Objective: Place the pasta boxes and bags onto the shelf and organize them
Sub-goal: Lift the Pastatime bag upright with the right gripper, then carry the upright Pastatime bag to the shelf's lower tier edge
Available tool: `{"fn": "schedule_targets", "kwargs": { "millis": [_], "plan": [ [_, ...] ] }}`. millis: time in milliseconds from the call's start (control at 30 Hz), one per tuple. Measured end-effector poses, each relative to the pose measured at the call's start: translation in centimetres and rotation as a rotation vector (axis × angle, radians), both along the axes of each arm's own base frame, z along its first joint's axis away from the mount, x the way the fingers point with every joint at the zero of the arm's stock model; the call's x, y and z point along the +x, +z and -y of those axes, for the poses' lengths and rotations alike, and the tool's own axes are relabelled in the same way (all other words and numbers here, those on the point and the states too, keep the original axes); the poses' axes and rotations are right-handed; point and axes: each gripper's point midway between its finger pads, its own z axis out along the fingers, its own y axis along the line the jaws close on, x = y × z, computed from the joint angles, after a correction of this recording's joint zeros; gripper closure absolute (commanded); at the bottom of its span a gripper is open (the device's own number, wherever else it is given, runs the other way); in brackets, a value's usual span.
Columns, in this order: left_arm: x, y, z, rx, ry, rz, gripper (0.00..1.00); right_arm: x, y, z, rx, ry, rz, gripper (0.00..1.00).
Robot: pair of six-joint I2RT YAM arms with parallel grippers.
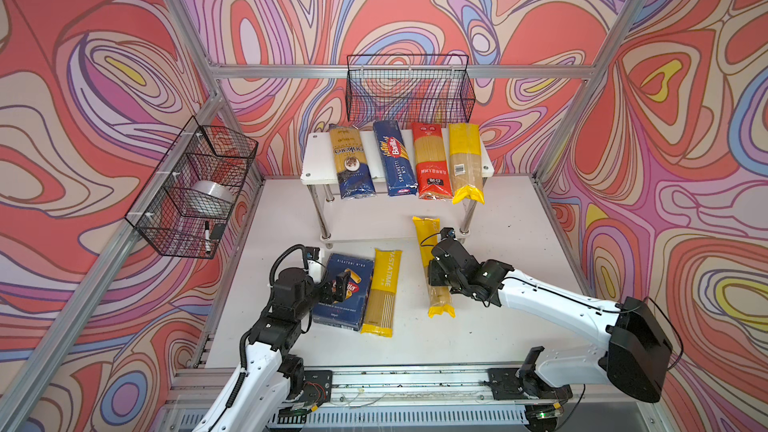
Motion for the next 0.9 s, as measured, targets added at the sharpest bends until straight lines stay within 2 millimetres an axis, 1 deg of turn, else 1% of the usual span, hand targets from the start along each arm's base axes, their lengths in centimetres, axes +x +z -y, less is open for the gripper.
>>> {"fn": "schedule_targets", "kwargs": {
  "millis": [133, 333, 400, 567, 900],
  "plan": [
    [0.0, 0.0, 0.0, 0.0, 0.0, 0.0, 0.0, 0.8, 0.3, 0.3, -0.028, 0.008, 0.004, 0.95],
    [0.0, 0.0, 0.0, -0.001, -0.002, 0.0, 0.0, 2.8, 2.2, 1.0, -0.037, 0.009, 0.039, 0.95],
    [0.0, 0.0, 0.1, -0.002, -0.004, 0.0, 0.0, 3.4, 2.4, 1.5, -0.029, 0.002, 0.047, 0.95],
    [0.0, 0.0, 0.1, -0.003, -0.007, 0.0, 0.0, 4.2, 1.9, 2.6, -0.049, -0.014, 0.035, 0.94],
    [-0.1, 0.0, 0.2, -0.002, -0.011, 0.0, 0.0, 6.1, 1.2, 3.8, -0.079, -0.038, 0.013, 0.94]
  ]
}}
